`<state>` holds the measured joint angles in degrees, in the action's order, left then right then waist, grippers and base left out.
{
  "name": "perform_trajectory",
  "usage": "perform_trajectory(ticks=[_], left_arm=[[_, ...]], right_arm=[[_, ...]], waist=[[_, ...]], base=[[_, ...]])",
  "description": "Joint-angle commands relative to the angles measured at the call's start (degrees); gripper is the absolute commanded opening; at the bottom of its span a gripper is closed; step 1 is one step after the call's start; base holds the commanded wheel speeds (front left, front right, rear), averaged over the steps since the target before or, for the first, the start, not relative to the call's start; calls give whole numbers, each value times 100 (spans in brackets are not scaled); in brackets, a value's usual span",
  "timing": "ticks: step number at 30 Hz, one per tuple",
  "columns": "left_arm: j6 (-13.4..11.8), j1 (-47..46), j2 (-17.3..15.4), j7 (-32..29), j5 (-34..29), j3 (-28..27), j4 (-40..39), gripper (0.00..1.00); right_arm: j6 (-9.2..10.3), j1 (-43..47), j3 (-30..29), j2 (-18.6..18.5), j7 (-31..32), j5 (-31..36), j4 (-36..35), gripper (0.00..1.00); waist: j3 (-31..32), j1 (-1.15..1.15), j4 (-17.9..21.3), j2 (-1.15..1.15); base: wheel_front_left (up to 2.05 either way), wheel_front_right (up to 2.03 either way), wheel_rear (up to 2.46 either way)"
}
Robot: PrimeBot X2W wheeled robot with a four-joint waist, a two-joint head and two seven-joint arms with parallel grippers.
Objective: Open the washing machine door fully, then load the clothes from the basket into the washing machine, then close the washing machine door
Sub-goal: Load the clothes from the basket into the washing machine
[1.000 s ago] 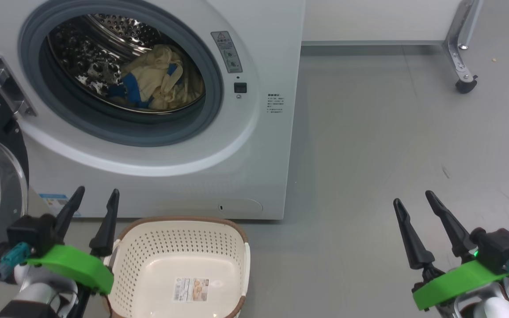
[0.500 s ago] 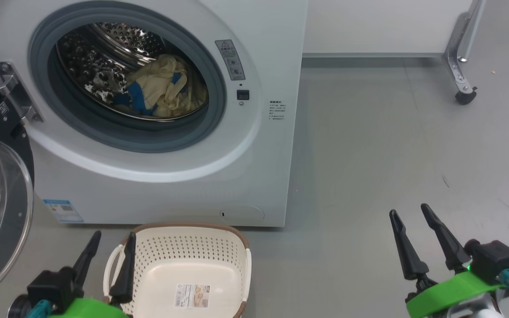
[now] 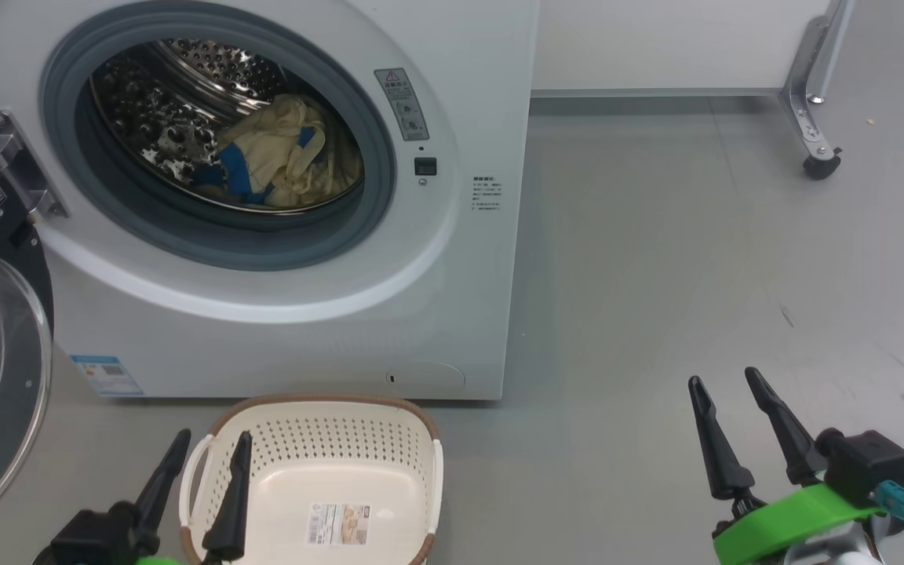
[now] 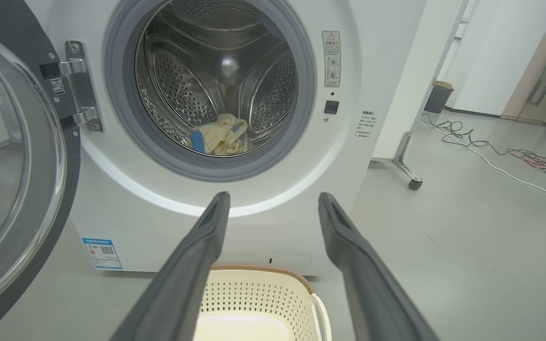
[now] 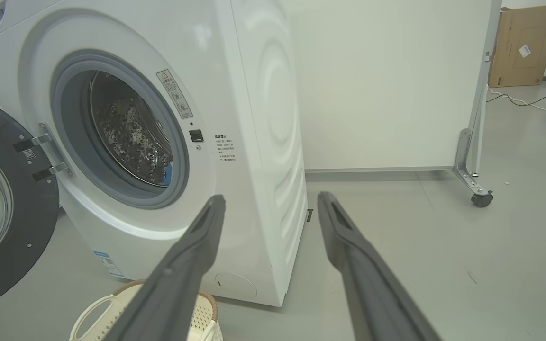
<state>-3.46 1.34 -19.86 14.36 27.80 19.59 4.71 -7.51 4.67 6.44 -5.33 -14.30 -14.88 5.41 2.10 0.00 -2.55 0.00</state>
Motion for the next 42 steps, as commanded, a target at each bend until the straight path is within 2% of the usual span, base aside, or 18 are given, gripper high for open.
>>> perform_trajectory(ticks=[1,12,26,42], left_arm=[[38,-193,-55,63,-68,-338,-170,100],[389,-162,286,63,-423,-694,0,100],[618,-181,555,63,-720,-928,181,100],[754,-186,721,63,-914,-1092,245,100]], right_arm=[[2,-222,115,-63,-65,46,-147,100],[2,-248,74,-62,-69,62,-157,100],[2,-250,57,-72,-69,66,-153,100],[2,-279,74,-68,-70,64,-129,100]], waist=[[-5,0,9,0],[-52,0,35,0],[-73,0,4,0],[-89,0,9,0]], base=[[0,0,0],[0,0,0],[0,0,0],[0,0,0]])
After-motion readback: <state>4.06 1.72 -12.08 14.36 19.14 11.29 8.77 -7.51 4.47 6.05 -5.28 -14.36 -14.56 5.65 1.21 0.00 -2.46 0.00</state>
